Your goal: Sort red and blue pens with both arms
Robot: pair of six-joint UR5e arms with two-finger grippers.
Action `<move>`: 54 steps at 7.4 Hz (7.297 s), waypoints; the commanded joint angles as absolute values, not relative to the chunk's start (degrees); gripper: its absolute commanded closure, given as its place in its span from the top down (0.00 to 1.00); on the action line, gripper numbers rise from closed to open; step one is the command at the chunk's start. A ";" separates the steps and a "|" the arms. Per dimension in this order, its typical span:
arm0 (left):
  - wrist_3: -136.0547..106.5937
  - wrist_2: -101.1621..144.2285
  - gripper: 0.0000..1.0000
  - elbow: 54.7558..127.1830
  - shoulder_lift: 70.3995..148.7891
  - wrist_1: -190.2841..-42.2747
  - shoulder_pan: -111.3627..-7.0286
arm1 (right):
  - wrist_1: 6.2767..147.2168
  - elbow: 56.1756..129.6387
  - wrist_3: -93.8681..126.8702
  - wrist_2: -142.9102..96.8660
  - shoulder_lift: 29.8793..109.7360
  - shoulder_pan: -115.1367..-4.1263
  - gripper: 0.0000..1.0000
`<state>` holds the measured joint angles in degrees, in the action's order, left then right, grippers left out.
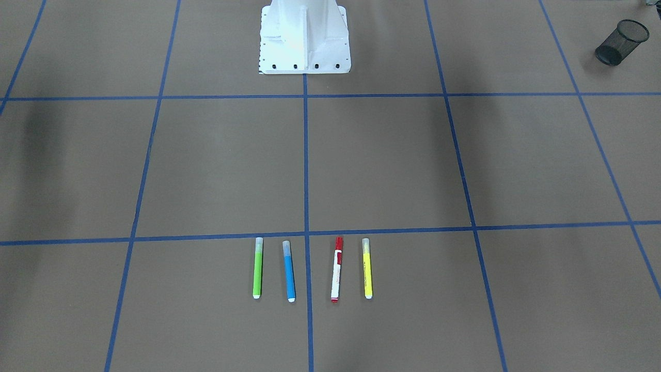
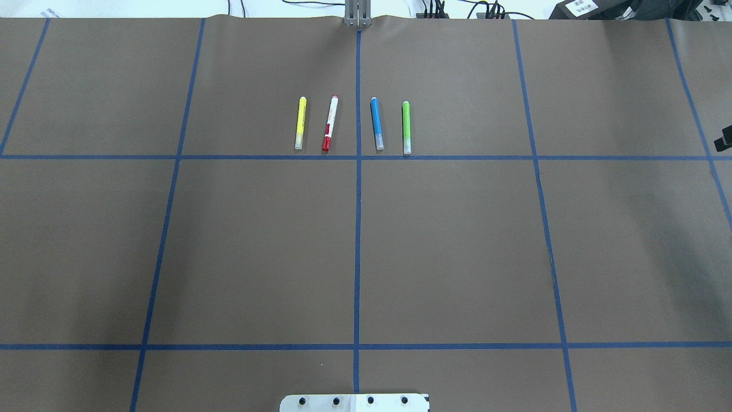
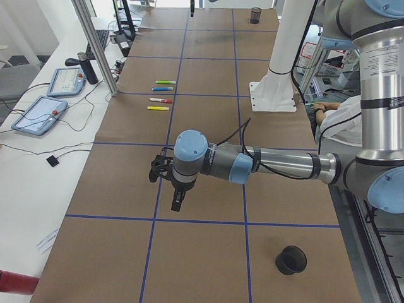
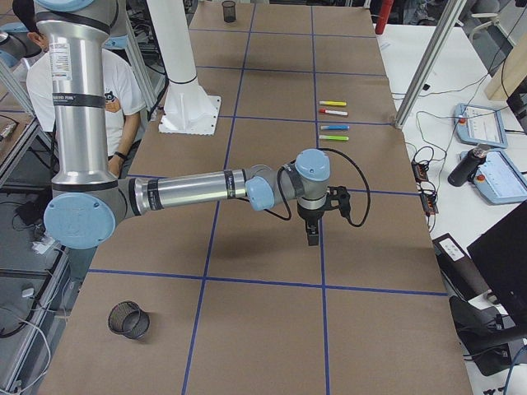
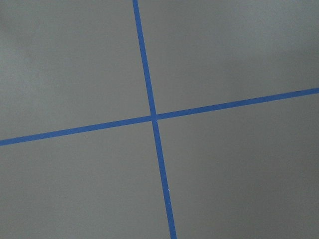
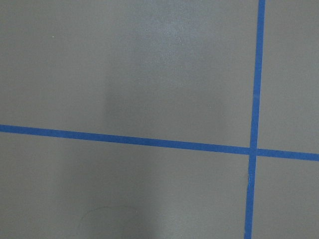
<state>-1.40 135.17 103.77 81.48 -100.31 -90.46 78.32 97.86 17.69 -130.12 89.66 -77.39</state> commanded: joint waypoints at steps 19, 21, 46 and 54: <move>-13.18 138.96 1.00 103.45 86.00 -108.11 -84.15 | 72.69 97.21 18.46 -132.89 89.74 -77.08 1.00; -21.50 138.25 1.00 102.75 95.05 -107.50 -76.93 | 72.69 97.12 18.46 -132.80 89.82 -77.08 1.00; -45.00 112.59 0.68 47.11 152.14 -116.10 -41.57 | 72.69 97.38 18.63 -131.40 90.26 -76.90 1.00; -44.91 112.32 0.49 46.76 152.31 -116.02 -41.04 | 72.69 97.03 18.63 -131.48 90.26 -76.73 1.00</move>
